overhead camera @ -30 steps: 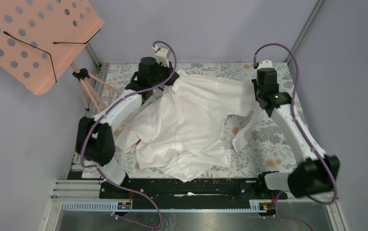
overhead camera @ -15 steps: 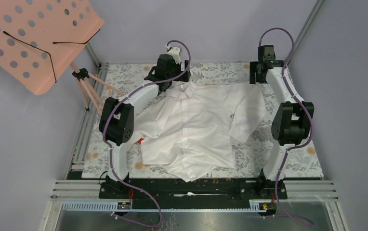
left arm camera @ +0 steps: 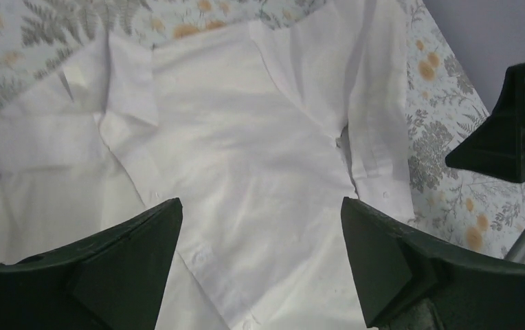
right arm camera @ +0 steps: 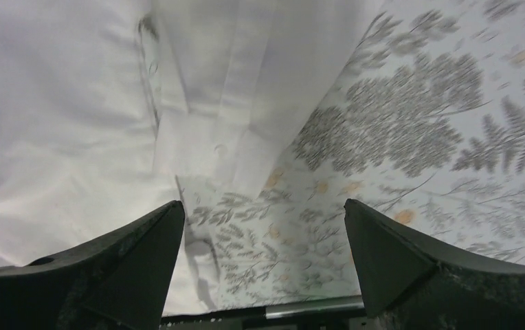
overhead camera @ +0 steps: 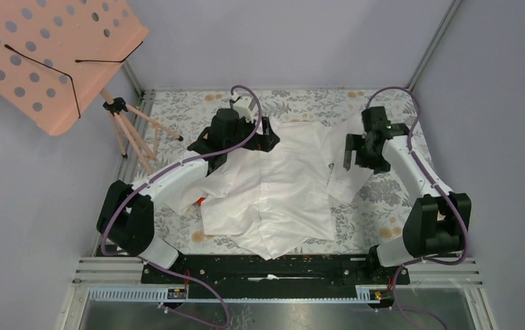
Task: Pin the brooch onto the clothing
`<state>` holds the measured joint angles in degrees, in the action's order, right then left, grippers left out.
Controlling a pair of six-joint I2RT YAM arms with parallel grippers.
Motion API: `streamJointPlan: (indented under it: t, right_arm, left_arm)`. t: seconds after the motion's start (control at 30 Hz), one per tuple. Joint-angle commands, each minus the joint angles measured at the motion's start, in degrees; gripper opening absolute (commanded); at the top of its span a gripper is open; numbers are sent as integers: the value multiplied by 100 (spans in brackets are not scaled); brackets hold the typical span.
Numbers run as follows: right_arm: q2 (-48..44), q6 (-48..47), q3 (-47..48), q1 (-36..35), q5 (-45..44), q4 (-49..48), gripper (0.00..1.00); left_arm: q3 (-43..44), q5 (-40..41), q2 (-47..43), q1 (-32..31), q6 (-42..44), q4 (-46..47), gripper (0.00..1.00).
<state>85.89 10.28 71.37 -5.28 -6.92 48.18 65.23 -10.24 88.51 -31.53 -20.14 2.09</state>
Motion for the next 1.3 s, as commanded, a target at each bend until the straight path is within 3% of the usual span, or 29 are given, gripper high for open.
streamJointPlan:
  t: [0.0,0.2,0.47,0.97,1.27]
  right_arm:
    - [-343,733,-714,-725,427,-140,92]
    - [97,1413,-1195,-1504,585,-956,76]
    - [872,1564,-1044,-1573,-129,-1301,60]
    - [1513,1488,-714,-1573,-389,-1397,50]
    - [1390,1559,-879,-1574,-271,-1276,47]
  left_arm:
    - [-907,-280,-375,25,-773,260,95]
    - [-1704,-277,-802,24,-1065,238,95]
    - [-1929,-36,-1100,41,-1044,-18,95]
    - [-1865,-49,-1238,127,-991,-200,95]
    - [-1821,0,-1610,198,-945,-493,96]
